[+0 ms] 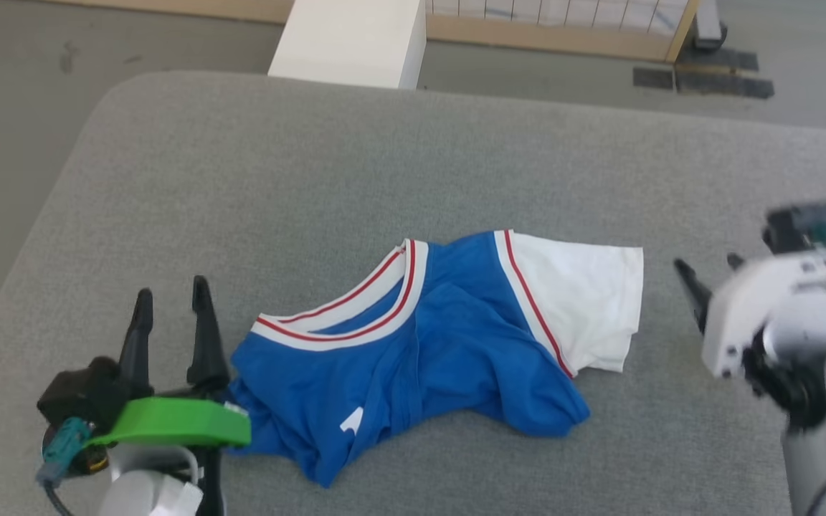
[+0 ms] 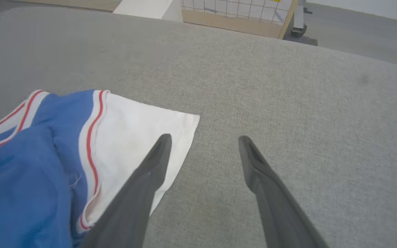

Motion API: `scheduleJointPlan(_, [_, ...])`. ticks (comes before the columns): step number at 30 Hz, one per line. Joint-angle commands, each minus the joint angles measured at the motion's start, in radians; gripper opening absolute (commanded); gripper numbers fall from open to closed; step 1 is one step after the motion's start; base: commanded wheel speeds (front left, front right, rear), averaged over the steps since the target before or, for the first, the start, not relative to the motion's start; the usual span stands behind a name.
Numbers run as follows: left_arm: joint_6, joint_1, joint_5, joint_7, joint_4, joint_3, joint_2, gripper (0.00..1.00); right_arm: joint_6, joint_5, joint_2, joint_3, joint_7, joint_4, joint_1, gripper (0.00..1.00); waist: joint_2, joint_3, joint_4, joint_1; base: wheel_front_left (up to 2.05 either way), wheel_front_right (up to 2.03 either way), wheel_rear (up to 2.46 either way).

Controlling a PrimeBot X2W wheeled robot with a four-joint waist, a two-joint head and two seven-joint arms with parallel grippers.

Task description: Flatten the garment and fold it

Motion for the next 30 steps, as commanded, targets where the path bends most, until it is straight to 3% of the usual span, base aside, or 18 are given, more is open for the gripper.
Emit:
scheduleJointPlan(1, [0.002,-0.029,0.024,-0.008,-0.012,0.004,-0.014,1.0,-0.001,-0.027,-0.018,0.024,0.034,0.025,-0.048,1.0,0.0,0.046,0.01,0.0,0.0,0.0,0.0])
scheduleJointPlan(6, [-0.018,-0.063,0.078,-0.008,-0.041,0.015,-0.059,1.0,-0.001,-0.102,-0.096,0.161,0.143,0.151,-0.205,1.0,0.0,0.119,0.044,0.0,0.0,0.0,0.0])
scheduleJointPlan(19, [-0.026,-0.094,0.077,-0.009,-0.021,0.012,-0.082,1.0,-0.001,-0.055,-0.156,0.404,0.171,0.346,-0.3,1.0,0.0,0.184,0.084,0.0,0.0,0.0,0.0])
scheduleJointPlan(20, [-0.024,-0.094,0.076,-0.009,-0.019,0.01,-0.082,1.0,-0.001,-0.045,-0.158,0.413,0.177,0.351,-0.301,0.93,0.0,0.182,0.081,0.0,0.0,0.0,0.0])
scheduleJointPlan(21, [-0.022,-0.093,0.077,-0.009,-0.017,0.009,-0.082,1.0,-0.001,-0.028,-0.16,0.424,0.181,0.353,-0.304,0.25,0.0,0.179,0.078,0.0,0.0,0.0,0.0])
scheduleJointPlan(22, [-0.021,-0.093,0.078,-0.009,-0.015,0.008,-0.082,1.0,-0.001,-0.015,-0.162,0.43,0.178,0.351,-0.308,0.0,0.0,0.176,0.074,0.0,0.0,0.0,0.0])
scheduleJointPlan(25, [-0.018,-0.092,0.084,-0.009,-0.01,0.005,-0.083,1.0,-0.001,0.026,-0.172,0.416,0.146,0.333,-0.331,0.0,0.0,0.16,0.058,0.0,0.0,0.0,0.0])
scheduleJointPlan(30, [-0.02,-0.083,0.094,-0.009,0.004,0.012,-0.083,1.0,-0.001,0.074,-0.172,0.301,0.039,0.275,-0.364,0.0,0.0,0.118,0.022,0.0,0.0,0.0,0.0])
